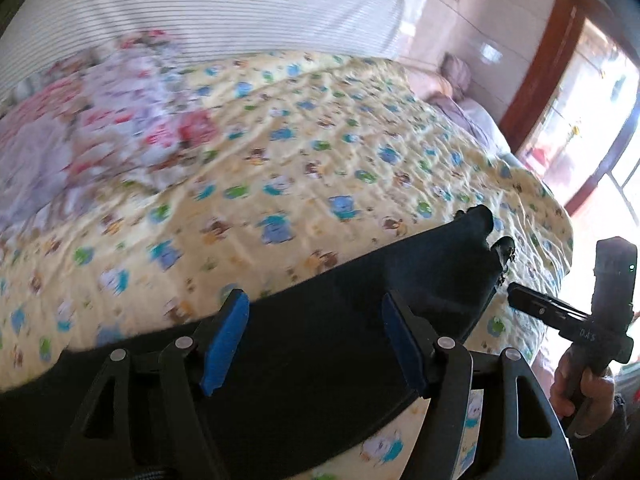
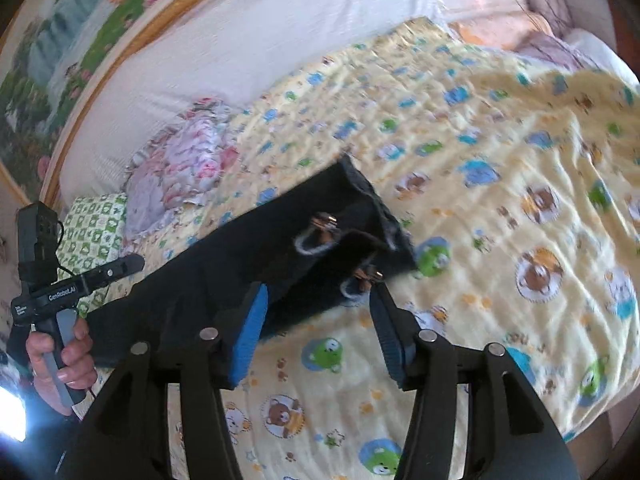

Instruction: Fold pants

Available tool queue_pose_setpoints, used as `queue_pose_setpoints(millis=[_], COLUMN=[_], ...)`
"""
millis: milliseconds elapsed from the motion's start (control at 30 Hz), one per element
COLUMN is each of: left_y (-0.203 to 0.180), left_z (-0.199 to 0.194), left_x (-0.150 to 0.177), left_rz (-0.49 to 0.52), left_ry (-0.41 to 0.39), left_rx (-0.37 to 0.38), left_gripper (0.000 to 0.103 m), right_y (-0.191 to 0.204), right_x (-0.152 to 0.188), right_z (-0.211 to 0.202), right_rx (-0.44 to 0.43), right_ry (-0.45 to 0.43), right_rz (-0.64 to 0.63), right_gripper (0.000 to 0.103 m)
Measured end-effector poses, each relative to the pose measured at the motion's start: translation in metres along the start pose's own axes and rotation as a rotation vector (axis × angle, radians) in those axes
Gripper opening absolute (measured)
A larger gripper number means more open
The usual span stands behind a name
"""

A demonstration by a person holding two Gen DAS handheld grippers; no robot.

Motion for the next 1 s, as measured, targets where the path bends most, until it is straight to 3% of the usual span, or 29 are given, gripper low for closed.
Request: queue_pose_setpoints(millis=[100, 200, 300, 533, 567, 633, 667, 833, 933, 1000], left_y=[-0.013, -0.03, -0.042, -0.067, -0.072, -0.08, -0.084, -0.11, -0.12, -0.122], left_z=[0.016, 0.038, 0.057, 0.081, 0.085, 0.092, 0.096, 0.124, 0.133, 0.137], left_x=[-0.015, -0.029, -0.038, -0.054, -0.056, -0.059, -0.06, -0.071, -0.079, -0.082], left_rz=[0.059, 0.145, 0.191, 0.265, 0.28, 0.306, 0.323, 0.386, 0.406, 0.397], left_ry=[0.043, 0.091, 0.139, 0.203, 0.219, 0.249, 0.265, 0.353, 0.358, 0.362], left_rx=[0.025, 0.03, 0.039, 0.082, 0.094, 0.117, 0.13, 0.193, 0.215, 0.245], left_gripper=[0.07, 0.071, 0.071, 0.071, 0.071, 0.071, 0.071, 0.068, 0.068, 0.062], right_y=[-0.012, -0.023, -0.029, -0.029, -0.029, -0.033, -0.037, -0.044, -0.043, -0.044], right_x=[-0.001, -0.003, -0.008, -0.022, -0.022, -0.022, -0.02, -0.011, -0.01, -0.009], right_z=[0.005, 0.009, 0.012, 0.019, 0.02, 0.022, 0.025, 0.02, 0.017, 0.016], right_rx=[-0.029, -0.117, -0.183, -0.164, -0.163, -0.166, -0.188, -0.25, -0.276, -0.288], right_ry=[0.011, 0.007, 0.002, -0.05, -0.057, -0.054, -0.042, -0.063, -0.08, -0.083], right_rz=[0.076, 0.18, 0.267, 0.304, 0.292, 0.273, 0.28, 0.254, 0.234, 0.234], right_gripper=[0.057, 0.057, 0.064, 0.066, 0.062, 0.024, 0.017, 0.014, 0.014, 0.014])
Point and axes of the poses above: each gripper's, at about its wrist camera, not at the fingertips, and z roughly the way its jaws point, y to its left, x to its underside, the point moved 4 cm from there along z, roughly the way its jaws point, and after that the axes turned 12 degrees about y, right-handed, at the moved point
